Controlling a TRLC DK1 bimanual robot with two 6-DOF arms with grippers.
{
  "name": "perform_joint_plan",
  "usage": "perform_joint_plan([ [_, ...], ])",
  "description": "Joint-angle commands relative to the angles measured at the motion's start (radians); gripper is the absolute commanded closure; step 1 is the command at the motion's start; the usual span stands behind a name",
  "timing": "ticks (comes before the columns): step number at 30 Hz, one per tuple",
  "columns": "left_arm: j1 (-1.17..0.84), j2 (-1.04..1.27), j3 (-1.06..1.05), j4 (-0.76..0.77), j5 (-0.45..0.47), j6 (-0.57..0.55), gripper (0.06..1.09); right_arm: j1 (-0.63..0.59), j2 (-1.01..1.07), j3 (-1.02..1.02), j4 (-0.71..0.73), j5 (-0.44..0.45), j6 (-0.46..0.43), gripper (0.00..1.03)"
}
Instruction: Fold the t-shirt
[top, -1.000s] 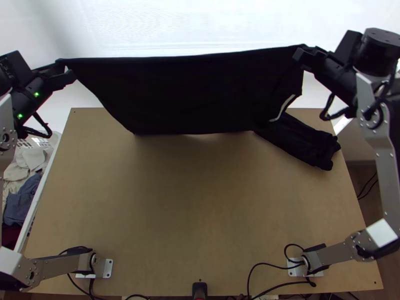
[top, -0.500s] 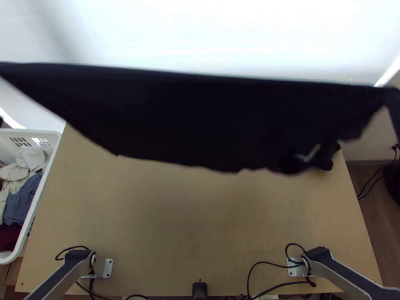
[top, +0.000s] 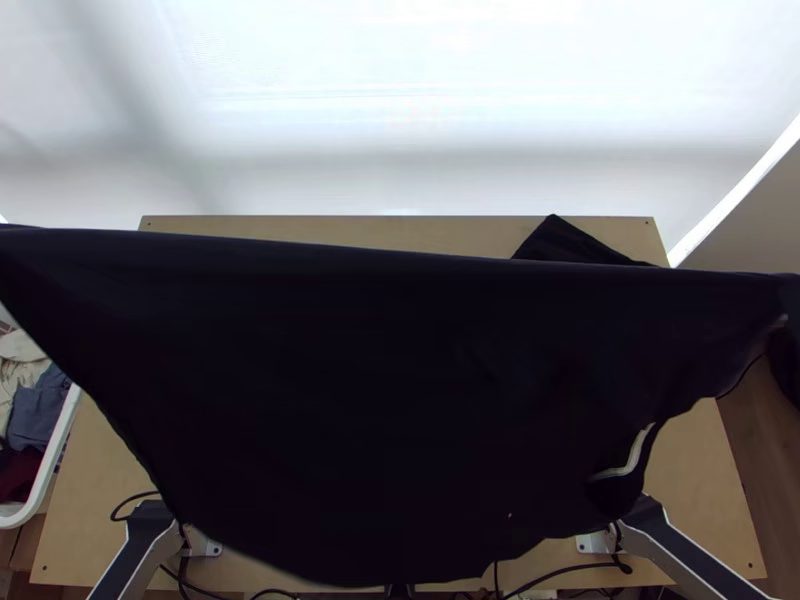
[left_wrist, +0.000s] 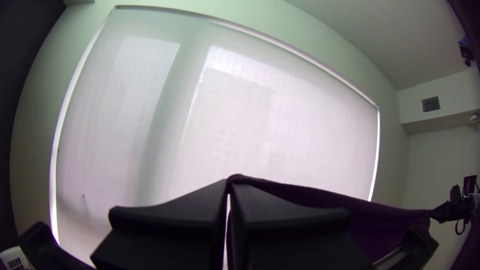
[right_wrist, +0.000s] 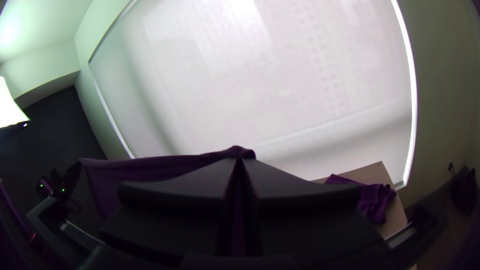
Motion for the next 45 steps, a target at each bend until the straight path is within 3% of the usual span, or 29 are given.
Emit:
perform_joint_plan([
  [1, 0.024, -0.003, -0.084, 0.015, -0.039, -0.027, 1.05, 0.004, 0.01, -0.148, 0.084, 0.036, 0.034, 1.0],
  [5, 0.036, 0.04, -0.176, 0.029, -0.037, -0.022, 1.05, 0.01, 0.049, -0.338, 0.245, 0.038, 0.022, 1.0],
  [12, 0.049, 0.241, -0.253, 0.0, -0.036, -0.007, 1.05, -0.051, 0.244, -0.499, 0.434, 0.004, 0.004, 1.0],
  [18, 0.061, 0.353, -0.446, 0.185, -0.028, -0.002, 1.05, -0.076, 0.368, -0.583, 0.595, -0.008, 0.007, 1.0],
  [23, 0.059, 0.479, -0.455, 0.263, -0.027, -0.007, 1.05, -0.084, 0.475, -0.597, 0.708, -0.01, 0.017, 1.0],
  [27, 0.059, 0.582, -0.343, 0.268, -0.028, -0.043, 1.05, -0.09, 0.573, -0.484, 0.722, -0.01, 0.027, 1.0],
  [30, 0.056, 0.663, -0.165, 0.162, -0.03, -0.083, 1.05, -0.105, 0.638, -0.352, 0.691, -0.008, 0.039, 1.0],
  [39, 0.055, 0.78, 0.427, -0.007, -0.037, -0.125, 1.05, -0.128, 0.761, 0.216, 0.512, -0.007, 0.053, 1.0],
  [45, 0.055, 0.671, 0.588, -0.016, -0.034, -0.171, 1.05, -0.097, 0.549, 0.263, 0.481, -0.026, 0.05, 1.0],
])
